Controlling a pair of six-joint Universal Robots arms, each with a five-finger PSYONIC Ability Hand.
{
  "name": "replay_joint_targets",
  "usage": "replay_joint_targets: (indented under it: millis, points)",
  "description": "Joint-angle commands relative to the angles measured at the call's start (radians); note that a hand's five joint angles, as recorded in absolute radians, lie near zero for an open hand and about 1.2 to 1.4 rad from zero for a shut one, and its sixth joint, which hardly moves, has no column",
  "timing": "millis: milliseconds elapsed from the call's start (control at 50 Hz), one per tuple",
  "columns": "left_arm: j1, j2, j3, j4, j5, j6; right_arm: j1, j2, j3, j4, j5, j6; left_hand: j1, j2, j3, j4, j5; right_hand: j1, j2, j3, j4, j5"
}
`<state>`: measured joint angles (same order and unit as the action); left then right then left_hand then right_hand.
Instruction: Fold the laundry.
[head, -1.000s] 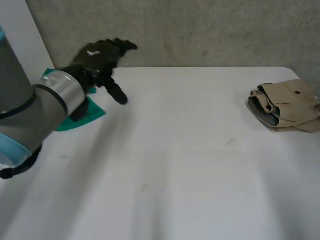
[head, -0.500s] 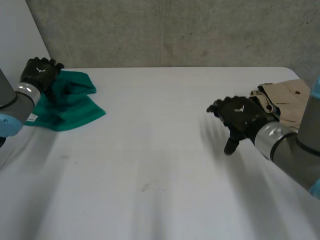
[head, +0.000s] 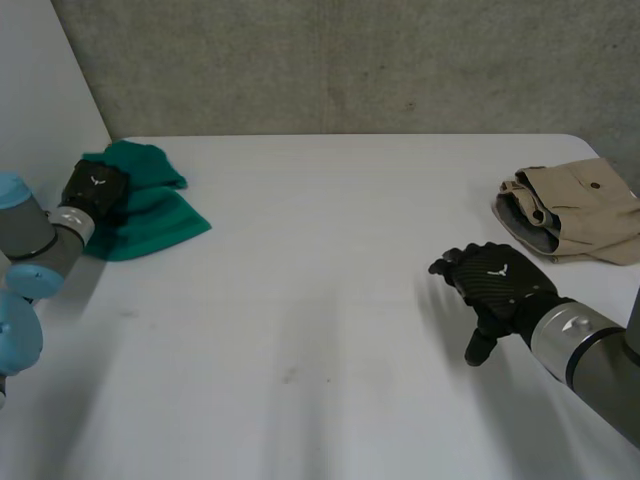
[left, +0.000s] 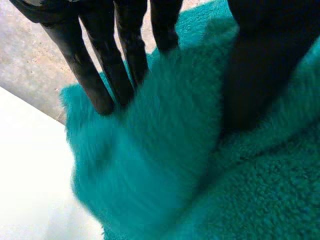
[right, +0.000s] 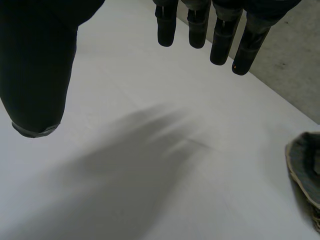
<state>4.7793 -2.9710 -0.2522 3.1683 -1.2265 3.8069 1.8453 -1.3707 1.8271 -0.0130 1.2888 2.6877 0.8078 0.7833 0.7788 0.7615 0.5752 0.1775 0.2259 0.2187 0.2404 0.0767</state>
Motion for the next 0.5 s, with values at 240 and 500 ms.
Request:
replay_joint_targets:
  millis: [240,500]
  points:
    - [-0.196,0.571,-0.654,0.056,0.021,-0.094,-0.051,-0.031,-0.015,-0.001,0.009,0.000,0.588,0.613,0.617,0.635,0.647,-0.003,-0.051,-0.044,-0.066,-0.077]
    - [-0.574,1.027,-1.292,0.095,0.180,-0.478,-0.140,-0.036,-0.103,0.002,0.020,0.014,0.588,0.613,0.617,0.635,0.647,-0.003,-0.051,-0.044,-0.066,-0.077]
